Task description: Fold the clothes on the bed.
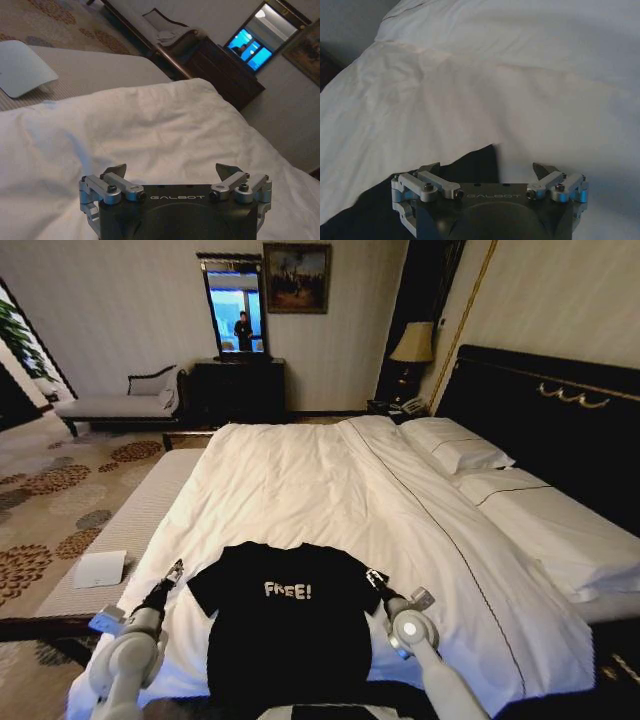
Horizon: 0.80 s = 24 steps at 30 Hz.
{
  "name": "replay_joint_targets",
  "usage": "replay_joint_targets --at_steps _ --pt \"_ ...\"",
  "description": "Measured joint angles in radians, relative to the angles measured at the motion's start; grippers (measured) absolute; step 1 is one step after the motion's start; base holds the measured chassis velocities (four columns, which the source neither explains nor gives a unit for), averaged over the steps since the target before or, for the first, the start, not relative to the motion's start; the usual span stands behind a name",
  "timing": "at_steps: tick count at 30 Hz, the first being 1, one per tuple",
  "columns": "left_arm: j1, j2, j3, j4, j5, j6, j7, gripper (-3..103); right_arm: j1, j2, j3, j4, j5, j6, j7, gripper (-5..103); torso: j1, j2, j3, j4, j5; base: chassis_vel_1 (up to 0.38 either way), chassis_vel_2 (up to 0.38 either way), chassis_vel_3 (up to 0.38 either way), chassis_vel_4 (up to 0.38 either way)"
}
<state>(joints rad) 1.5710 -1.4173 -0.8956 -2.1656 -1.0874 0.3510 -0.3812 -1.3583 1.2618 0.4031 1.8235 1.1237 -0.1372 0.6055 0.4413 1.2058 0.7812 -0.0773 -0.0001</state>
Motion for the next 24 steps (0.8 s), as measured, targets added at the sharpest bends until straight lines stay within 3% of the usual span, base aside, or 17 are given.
replay_joint_targets --at_steps 2,6,9,14,15,18,22,24 --pt "0.015 -0.006 -0.003 -0.016 -0.001 0.0 0.0 100 -0.003 0.002 0.003 -0.002 -0.001 0.001 -0.004 101 0.0 0.0 0.0 0.0 0.0002 0.0 0.0 0.0 0.0" --pt "0.044 -0.011 -0.019 -0.045 -0.011 -0.002 0.0 100 -0.012 0.009 0.005 -0.003 0.017 0.001 -0.023 91 0.0 0.0 0.0 0.0003 0.0 0.0 0.0 0.0 0.0" --pt "0.055 -0.011 -0.026 -0.053 -0.012 -0.005 -0.001 100 -0.006 0.023 0.005 -0.02 0.035 0.006 -0.04 75 0.0 0.0 0.0 0.0003 0.0 0.0 0.0 0.0 0.0" --pt "0.058 -0.014 -0.027 -0.054 -0.012 -0.006 -0.005 100 0.01 0.036 0.003 -0.04 0.04 0.016 -0.054 64 0.0 0.0 0.0 0.0002 0.0001 0.0 0.0 0.0 0.0" --pt "0.06 -0.015 -0.025 -0.054 -0.011 -0.006 -0.007 100 0.016 0.039 0.003 -0.047 0.041 0.02 -0.061 53 0.0 0.0 0.0 0.0002 0.0001 0.0 0.0 0.0 0.0" --pt "0.062 -0.015 -0.021 -0.051 -0.008 -0.006 -0.009 100 0.027 0.044 0.002 -0.059 0.036 0.029 -0.074 47 0.0 0.0 0.0 0.0004 0.0 0.0 0.0 0.0 0.0" --pt "0.053 -0.014 -0.005 -0.032 -0.002 -0.008 -0.016 100 0.034 0.051 0.005 -0.066 0.023 0.053 -0.084 26 0.0 0.0 0.0 0.0003 0.0001 0.0 0.0 0.0 0.0" --pt "0.049 -0.015 0.0 -0.027 0.003 -0.008 -0.018 100 0.033 0.052 0.005 -0.065 0.021 0.056 -0.085 26 0.0 0.0 0.0 0.0003 0.0001 0.0 0.0 0.0 0.0"
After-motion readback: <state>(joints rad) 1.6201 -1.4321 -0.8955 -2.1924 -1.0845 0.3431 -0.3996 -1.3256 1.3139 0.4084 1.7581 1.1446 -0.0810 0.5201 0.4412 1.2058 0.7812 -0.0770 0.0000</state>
